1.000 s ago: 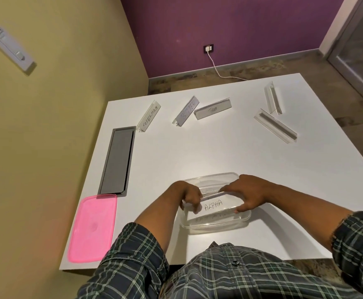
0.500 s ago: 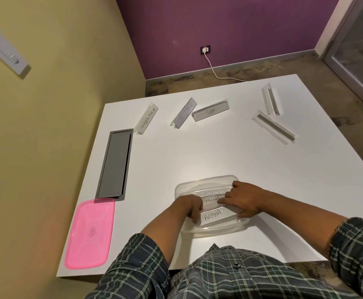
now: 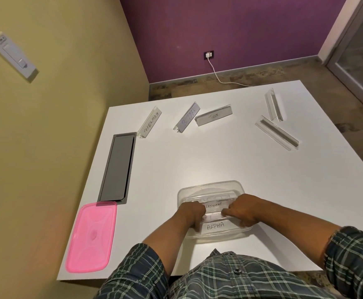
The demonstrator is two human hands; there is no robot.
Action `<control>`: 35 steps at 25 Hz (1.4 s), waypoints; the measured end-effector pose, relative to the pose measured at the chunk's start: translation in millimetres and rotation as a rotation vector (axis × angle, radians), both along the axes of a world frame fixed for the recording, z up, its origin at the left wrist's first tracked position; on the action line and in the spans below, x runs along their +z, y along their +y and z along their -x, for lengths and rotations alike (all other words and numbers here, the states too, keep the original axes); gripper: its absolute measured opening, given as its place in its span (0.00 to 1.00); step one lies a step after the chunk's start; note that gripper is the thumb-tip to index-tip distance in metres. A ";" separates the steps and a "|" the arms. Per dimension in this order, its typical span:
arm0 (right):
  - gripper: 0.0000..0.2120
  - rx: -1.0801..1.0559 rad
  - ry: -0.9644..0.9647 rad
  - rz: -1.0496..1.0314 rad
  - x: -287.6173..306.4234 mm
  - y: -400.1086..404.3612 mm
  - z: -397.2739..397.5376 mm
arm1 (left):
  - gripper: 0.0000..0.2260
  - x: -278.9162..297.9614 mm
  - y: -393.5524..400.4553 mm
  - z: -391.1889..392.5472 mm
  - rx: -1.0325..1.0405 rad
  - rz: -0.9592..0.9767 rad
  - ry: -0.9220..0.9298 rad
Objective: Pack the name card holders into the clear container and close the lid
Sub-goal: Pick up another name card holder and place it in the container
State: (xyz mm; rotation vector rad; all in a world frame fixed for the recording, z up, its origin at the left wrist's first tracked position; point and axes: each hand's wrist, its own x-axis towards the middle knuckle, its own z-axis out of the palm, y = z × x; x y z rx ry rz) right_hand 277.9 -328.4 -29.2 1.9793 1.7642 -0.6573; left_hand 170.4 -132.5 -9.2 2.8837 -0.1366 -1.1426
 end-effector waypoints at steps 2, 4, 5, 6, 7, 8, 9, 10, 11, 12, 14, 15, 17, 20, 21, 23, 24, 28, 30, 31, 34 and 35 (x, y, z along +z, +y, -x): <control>0.25 0.012 -0.011 0.006 -0.3 1.5 -0.5 | 0.11 -1.4 -2.4 4.0 -0.027 -0.021 -0.037; 0.23 0.008 -0.024 -0.001 -0.9 3.2 0.2 | 0.10 -2.7 -5.1 7.3 -0.058 -0.041 -0.063; 0.22 -0.002 -0.027 -0.006 -1.2 4.1 0.8 | 0.09 -3.9 -6.1 8.7 -0.077 -0.050 -0.068; 0.21 -0.010 -0.028 -0.012 -1.6 4.8 1.6 | 0.09 -5.3 -6.8 9.9 -0.095 -0.059 -0.070; 0.20 -0.016 -0.030 -0.017 -2.1 5.4 2.5 | 0.09 -6.2 -7.2 10.7 -0.108 -0.066 -0.069; 0.19 -0.020 -0.031 -0.019 -2.2 6.0 3.4 | 0.09 -6.3 -7.1 11.0 -0.116 -0.070 -0.068; 0.18 -0.024 -0.029 -0.017 -1.5 6.6 3.9 | 0.10 -5.9 -7.1 11.1 -0.122 -0.072 -0.066; 0.18 -0.027 -0.026 -0.013 -0.1 7.2 4.1 | 0.10 -5.2 -6.9 10.7 -0.130 -0.075 -0.065; 0.17 -0.027 -0.026 -0.010 1.5 7.4 4.1 | 0.11 -4.4 -6.7 10.5 -0.143 -0.079 -0.066; 0.17 -0.024 -0.033 -0.009 3.1 7.6 4.7 | 0.11 -3.2 -6.3 10.1 -0.157 -0.083 -0.069; 0.16 -0.014 -0.061 0.000 6.2 8.2 6.7 | 0.14 -0.1 -5.1 8.1 -0.185 -0.072 -0.078; 0.15 -0.012 -0.072 0.002 8.2 9.2 7.6 | 0.15 2.0 -4.6 6.6 -0.199 -0.060 -0.089; 0.13 -0.017 -0.062 -0.025 14.6 13.2 8.0 | 0.14 10.0 -3.8 2.6 -0.207 -0.028 -0.129; 0.12 -0.075 0.007 -0.117 31.0 22.4 0.3 | 0.11 24.1 -0.8 -8.8 -0.111 0.056 -0.261; 0.12 -0.109 0.025 -0.161 37.8 25.7 -5.1 | 0.11 28.7 2.1 -13.5 -0.057 0.084 -0.308; 0.12 -0.197 0.037 -0.276 50.7 31.3 -18.7 | 0.10 37.3 10.3 -23.9 0.061 0.139 -0.394; 0.11 -0.252 0.034 -0.340 55.7 34.2 -26.7 | 0.09 41.3 15.7 -29.9 0.118 0.162 -0.436; 0.09 -0.513 0.058 -0.513 67.6 45.0 -61.2 | 0.09 52.4 38.3 -56.1 0.297 0.189 -0.545; 0.08 -0.609 0.059 -0.547 69.8 49.0 -78.0 | 0.09 53.7 49.5 -69.5 0.364 0.206 -0.572; 0.08 -0.650 0.060 -0.555 69.8 50.5 -85.6 | 0.09 53.6 54.7 -75.4 0.400 0.216 -0.578; 0.07 -0.777 0.069 -0.552 69.2 55.0 -111.3 | 0.11 50.4 71.5 -98.7 0.496 0.239 -0.576; 0.07 -0.817 0.072 -0.550 69.1 56.9 -120.3 | 0.13 47.9 77.3 -107.3 0.521 0.240 -0.569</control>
